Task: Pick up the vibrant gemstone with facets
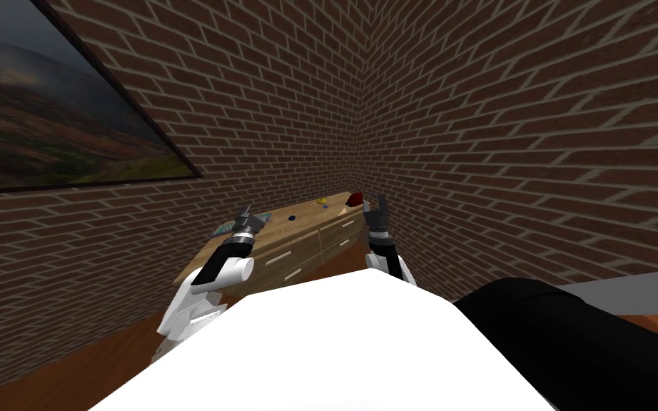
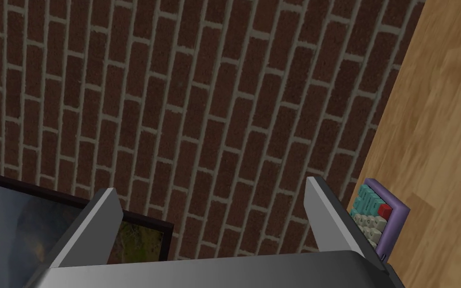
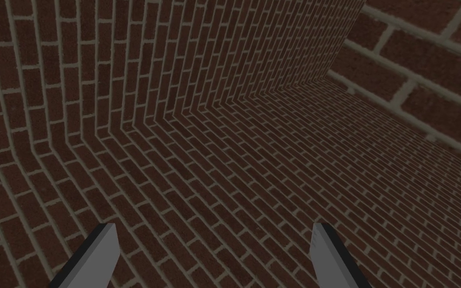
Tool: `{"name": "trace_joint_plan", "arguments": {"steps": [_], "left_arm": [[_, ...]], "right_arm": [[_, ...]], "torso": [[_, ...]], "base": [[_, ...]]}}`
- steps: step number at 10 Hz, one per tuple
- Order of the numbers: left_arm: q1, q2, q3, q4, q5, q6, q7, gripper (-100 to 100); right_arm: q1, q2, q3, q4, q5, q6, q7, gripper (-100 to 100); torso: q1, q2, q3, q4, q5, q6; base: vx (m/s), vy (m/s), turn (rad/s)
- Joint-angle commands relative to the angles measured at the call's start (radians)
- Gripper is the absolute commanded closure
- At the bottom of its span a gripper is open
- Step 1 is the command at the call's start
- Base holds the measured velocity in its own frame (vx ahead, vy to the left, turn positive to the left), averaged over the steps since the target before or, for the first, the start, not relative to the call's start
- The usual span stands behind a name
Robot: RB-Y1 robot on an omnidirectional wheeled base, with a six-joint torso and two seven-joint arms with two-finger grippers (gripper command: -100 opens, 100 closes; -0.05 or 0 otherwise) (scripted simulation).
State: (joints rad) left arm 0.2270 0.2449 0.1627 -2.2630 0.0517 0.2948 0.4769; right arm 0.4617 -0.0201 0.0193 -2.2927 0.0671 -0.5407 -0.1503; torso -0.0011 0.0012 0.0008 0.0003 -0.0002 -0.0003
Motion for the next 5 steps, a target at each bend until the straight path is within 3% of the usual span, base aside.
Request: {"name": "trace_joint_plan", "arguments": {"steps": [1,5], "left_arm": [[-0.001,-0.002,-0.001,0.003,-0.002,0.034,0.002,-100],[-0.045,0.019,0.029,0.036,0.002,0.142,0.037,-100]], "right_arm": [[0.000,0.000,0.000,0.000,0.000,0.000,0.000,0],[0.000,0.000,0.000,0.000,0.000,0.000,0.000,0]], "torso": [[0.000,0.000,0.000,0.000,0.000,0.000],[0.001,-0.001,-0.001,0.000,0.000,0.000]], "base": [[-0.007,-0.008,0.004],[-0.009,-0.017,-0.062]]}}
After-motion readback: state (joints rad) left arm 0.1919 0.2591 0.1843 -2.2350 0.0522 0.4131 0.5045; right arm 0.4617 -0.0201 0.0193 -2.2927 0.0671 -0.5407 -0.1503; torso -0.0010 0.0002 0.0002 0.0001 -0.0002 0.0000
